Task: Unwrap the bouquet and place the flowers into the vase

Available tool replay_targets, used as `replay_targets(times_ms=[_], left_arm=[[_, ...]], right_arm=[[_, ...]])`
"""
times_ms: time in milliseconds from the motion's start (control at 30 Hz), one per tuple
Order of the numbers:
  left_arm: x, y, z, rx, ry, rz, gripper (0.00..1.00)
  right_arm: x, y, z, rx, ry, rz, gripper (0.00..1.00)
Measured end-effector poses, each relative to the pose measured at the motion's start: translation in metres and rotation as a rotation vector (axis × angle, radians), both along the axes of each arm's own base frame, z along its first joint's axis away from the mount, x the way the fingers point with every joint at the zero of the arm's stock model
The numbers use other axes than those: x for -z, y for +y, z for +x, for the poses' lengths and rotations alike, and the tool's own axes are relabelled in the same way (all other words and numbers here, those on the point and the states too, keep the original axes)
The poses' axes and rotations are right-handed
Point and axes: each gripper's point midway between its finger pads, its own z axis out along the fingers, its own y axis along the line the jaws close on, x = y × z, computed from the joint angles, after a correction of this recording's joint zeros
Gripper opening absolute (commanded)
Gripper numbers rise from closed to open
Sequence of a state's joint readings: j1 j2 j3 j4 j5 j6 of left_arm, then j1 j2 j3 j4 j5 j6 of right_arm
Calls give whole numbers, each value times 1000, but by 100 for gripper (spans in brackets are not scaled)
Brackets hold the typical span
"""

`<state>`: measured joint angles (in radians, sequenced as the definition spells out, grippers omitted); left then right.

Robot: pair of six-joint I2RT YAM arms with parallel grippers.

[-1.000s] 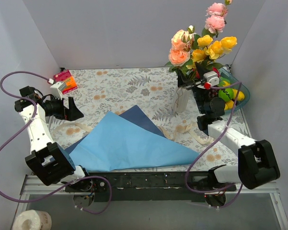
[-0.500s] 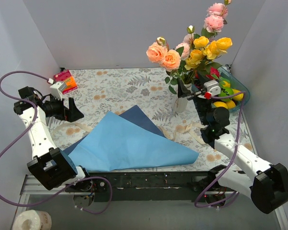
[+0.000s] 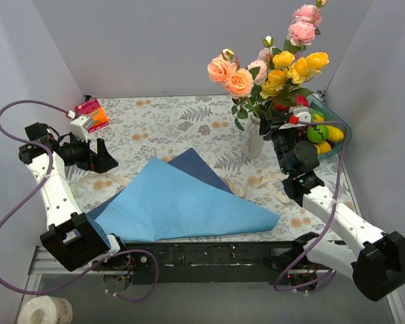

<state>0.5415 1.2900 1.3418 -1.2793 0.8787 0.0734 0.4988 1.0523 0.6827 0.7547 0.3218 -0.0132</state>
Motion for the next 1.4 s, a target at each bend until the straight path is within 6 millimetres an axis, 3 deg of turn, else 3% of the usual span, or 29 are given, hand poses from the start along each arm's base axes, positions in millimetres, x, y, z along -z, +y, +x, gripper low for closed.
replay_targets(times_ms=[33, 100, 133, 333, 433, 567, 767, 1000, 1167, 1333, 1367, 1400], left_arm=[[0, 0, 0, 0, 0, 0, 98], [0, 0, 0, 0, 0, 0, 98], [0, 0, 0, 0, -1, 1, 98], [0, 0, -1, 5, -6, 6, 98], [0, 0, -1, 5, -7, 6, 98], [0, 0, -1, 5, -5, 5, 98], [0, 0, -1, 4, -3, 7, 98], [0, 2, -2, 1, -8, 14, 98], [-1, 2, -3, -1, -8, 6, 98], [-3, -1, -4, 4, -9, -12, 98], [-3, -2, -4, 5, -9, -14, 98], [-3, -2, -4, 6, -10, -17, 98]], right_arm=[[0, 1, -2, -13, 8, 17, 16], [1, 3, -9, -41, 11, 43, 3], [2, 5, -15, -57, 11, 54, 1], [19, 28, -37, -183, 24, 49, 1], [29, 45, -34, -246, 43, 13, 1], [34, 65, -15, -280, 58, -32, 1], [-4, 79, 23, -259, -21, -35, 1], [-35, 44, 47, -123, -90, -10, 1], [-37, 38, 36, -123, -80, -13, 2], [-17, 44, 10, -212, -32, -33, 8], [-11, 49, 4, -242, -16, -46, 10], [-3, 54, -3, -275, 2, -61, 19]])
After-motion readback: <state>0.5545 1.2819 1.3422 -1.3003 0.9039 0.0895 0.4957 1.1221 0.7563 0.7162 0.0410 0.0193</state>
